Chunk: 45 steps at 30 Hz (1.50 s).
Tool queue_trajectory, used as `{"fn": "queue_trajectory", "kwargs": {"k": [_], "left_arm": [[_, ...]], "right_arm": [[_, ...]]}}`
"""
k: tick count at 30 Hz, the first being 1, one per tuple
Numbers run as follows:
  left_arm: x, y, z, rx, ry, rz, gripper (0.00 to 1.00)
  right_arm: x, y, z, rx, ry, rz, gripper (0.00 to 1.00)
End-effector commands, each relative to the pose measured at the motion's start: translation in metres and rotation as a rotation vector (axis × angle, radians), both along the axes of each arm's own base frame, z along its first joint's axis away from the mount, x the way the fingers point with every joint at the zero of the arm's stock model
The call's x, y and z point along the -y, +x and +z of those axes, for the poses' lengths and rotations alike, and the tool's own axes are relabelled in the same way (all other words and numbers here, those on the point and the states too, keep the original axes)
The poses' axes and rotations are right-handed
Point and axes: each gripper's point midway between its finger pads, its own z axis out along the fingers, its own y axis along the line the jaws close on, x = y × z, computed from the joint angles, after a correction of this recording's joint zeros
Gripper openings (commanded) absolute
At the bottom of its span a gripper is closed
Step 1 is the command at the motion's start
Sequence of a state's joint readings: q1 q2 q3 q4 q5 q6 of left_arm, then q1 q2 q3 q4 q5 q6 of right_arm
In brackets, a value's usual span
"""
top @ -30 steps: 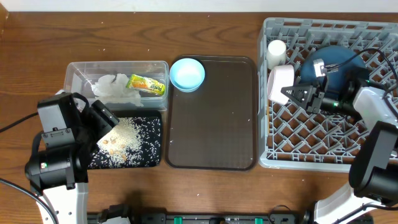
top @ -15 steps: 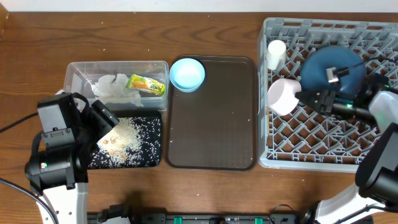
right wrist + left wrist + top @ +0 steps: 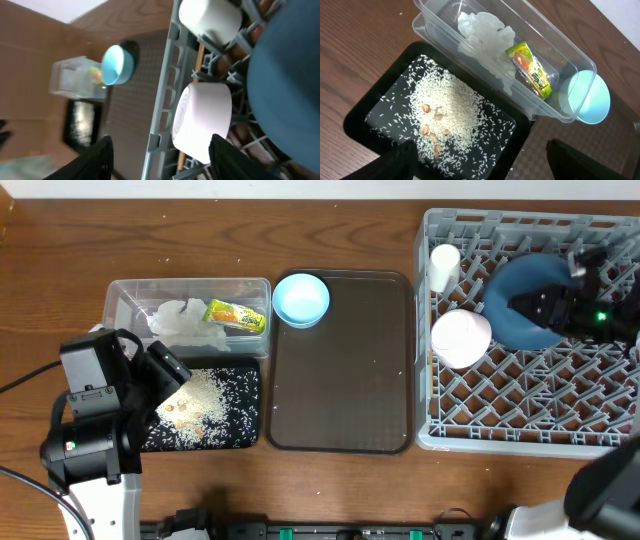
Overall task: Sort waste into correct bins and load items into the dishwasher rack
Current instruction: 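Reach the right gripper to the light blue bowl and grasp its rim, then carry the light blue bowl into the rack and release it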
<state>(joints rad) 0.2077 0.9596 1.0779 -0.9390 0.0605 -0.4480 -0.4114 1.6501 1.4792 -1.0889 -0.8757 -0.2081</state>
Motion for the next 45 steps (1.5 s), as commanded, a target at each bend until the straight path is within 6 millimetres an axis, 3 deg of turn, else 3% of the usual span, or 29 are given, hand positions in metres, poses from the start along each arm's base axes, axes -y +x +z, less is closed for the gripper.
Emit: {"fn": "queue_trajectory", "kwargs": {"k": [1,5,9,13,17,23,26,32,39,42,43,45], "left_arm": [[-0.003,0.0,0.003,0.003,0.014,0.008,0.85],[-0.003,0.0,0.003,0.003,0.014,0.008,0.85],[-0.003,0.0,0.003,0.003,0.014,0.008,0.85],[-0.003,0.0,0.003,0.003,0.014,0.008,0.85],[-0.003,0.0,0.003,0.003,0.014,0.008,0.85],[-0.003,0.0,0.003,0.003,0.014,0.008,0.85],[-0.003,0.0,0.003,0.003,0.014,0.008,0.85],[-0.003,0.0,0.003,0.003,0.014,0.008,0.85],[-0.003,0.0,0.003,0.003,0.014,0.008,0.85],[-0.003,0.0,0.003,0.003,0.014,0.008,0.85],[-0.003,0.0,0.003,0.003,0.014,0.008,0.85],[-0.003,0.0,0.003,0.003,0.014,0.008,0.85]], "right_arm": [[-0.018,-0.005,0.015,0.008,-0.185,-0.005,0.59],[-0.061,-0.009,0.023,0.073,-0.359,0.1,0.6],[-0.118,-0.01,0.018,0.119,-0.5,0.204,0.61],[-0.187,-0.007,0.009,0.216,-0.603,0.325,0.63],[-0.24,-0.004,-0.012,0.285,-0.703,0.402,0.64],[-0.303,0.004,-0.068,0.349,-0.782,0.559,0.68],[-0.324,0.009,-0.098,0.37,-0.8,0.62,0.68],[-0.35,0.02,-0.136,0.422,-0.797,0.697,0.7],[-0.359,0.026,-0.163,0.452,-0.808,0.759,0.69],[-0.358,0.026,-0.166,0.446,-0.812,0.764,0.59],[-0.358,0.026,-0.167,0.443,-0.813,0.765,0.51],[-0.357,0.024,-0.168,0.436,-0.815,0.769,0.22]]}}
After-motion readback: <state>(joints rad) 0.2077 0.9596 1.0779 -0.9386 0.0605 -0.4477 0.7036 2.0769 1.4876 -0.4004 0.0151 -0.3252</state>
